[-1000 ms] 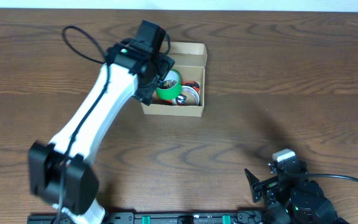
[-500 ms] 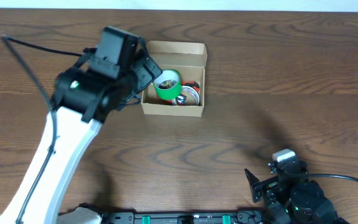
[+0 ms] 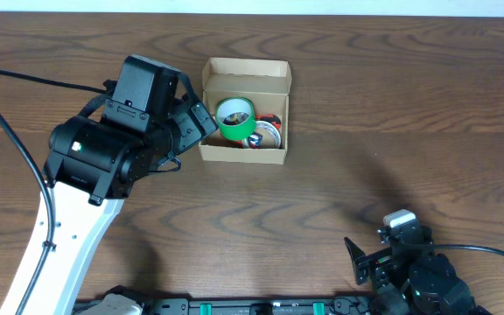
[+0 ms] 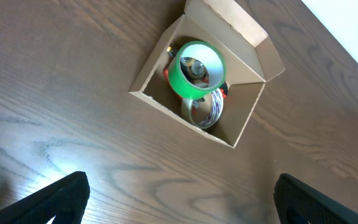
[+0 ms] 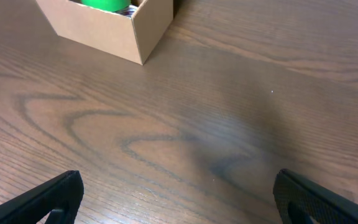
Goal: Pack container
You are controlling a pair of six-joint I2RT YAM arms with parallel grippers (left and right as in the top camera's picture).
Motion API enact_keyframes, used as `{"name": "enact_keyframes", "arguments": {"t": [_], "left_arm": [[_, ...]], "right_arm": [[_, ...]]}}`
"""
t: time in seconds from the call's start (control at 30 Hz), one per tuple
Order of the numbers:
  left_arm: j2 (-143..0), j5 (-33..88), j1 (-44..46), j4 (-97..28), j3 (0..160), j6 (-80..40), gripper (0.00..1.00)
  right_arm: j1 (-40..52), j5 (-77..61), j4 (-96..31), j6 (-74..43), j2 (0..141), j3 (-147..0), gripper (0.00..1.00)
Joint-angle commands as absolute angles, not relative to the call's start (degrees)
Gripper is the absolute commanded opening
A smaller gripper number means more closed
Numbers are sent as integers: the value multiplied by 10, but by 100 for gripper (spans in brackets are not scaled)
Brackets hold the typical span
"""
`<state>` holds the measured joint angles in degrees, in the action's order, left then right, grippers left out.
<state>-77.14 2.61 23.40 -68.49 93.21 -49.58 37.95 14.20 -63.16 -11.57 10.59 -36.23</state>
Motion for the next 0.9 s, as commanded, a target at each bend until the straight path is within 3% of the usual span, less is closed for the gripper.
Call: {"name": "enact_keyframes", "arguments": {"t": [0.0, 0.3, 0.47, 0.87], "left_arm": [[-775, 23, 232, -688, 940, -486, 95], [-775, 24, 232, -688, 940, -486, 95], [-775, 24, 232, -688, 940, -486, 95], [-775, 26, 232, -704, 940, -484, 96]], "right_arm": [[383, 148, -631, -122, 101, -362, 99], [383, 147, -615, -122, 101, -362, 99], [383, 52, -551, -133, 101, -362, 99], [383, 56, -406, -124, 144, -385, 99]]}}
